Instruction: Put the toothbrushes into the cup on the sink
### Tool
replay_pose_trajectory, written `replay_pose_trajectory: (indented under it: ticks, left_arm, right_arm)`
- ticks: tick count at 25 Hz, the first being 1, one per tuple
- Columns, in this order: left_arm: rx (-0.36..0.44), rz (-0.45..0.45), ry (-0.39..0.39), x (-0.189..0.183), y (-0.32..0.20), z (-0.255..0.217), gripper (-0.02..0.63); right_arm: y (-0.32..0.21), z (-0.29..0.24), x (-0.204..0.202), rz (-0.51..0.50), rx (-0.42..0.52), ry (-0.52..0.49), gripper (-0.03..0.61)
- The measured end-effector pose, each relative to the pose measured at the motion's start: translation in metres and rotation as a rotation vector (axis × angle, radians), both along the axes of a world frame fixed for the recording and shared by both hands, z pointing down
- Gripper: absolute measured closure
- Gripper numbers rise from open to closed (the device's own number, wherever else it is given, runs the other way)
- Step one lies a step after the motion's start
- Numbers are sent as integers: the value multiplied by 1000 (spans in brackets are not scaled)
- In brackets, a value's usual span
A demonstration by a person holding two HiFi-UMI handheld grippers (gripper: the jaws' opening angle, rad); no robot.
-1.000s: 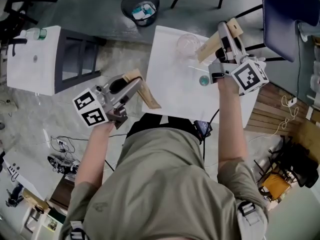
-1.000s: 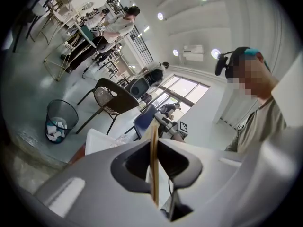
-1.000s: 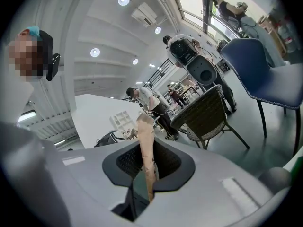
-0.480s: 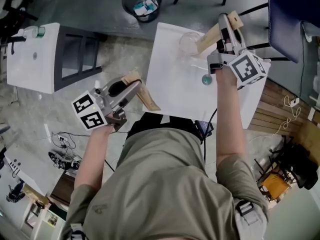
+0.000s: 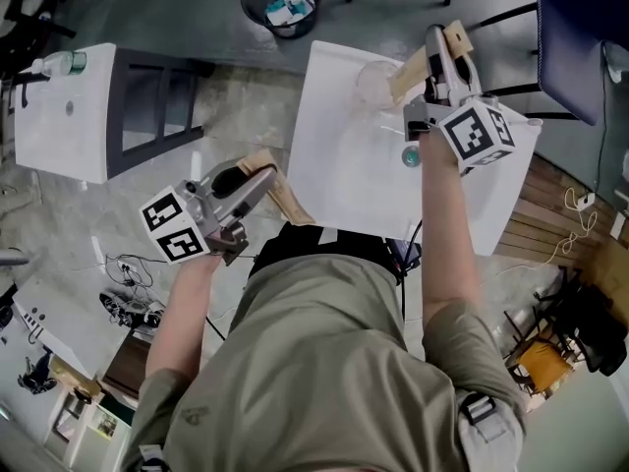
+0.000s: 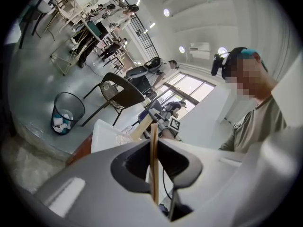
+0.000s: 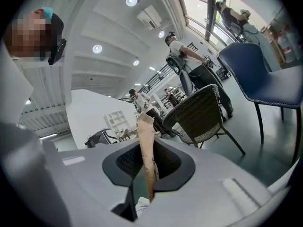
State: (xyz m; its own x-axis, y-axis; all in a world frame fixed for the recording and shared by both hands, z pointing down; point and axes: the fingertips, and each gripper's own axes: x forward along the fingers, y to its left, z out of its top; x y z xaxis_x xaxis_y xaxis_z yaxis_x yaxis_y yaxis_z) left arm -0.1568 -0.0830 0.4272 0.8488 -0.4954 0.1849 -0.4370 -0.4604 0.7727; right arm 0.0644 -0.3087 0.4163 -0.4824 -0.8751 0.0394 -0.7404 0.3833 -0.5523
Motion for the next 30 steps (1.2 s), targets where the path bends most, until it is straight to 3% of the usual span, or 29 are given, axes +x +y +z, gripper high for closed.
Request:
replay_pose_trajectory:
  ticks: [30]
  left_arm:
    - [-34,45,-26,2,6,10,571]
  right_arm:
    - [18,31,-33,9,110,289,523]
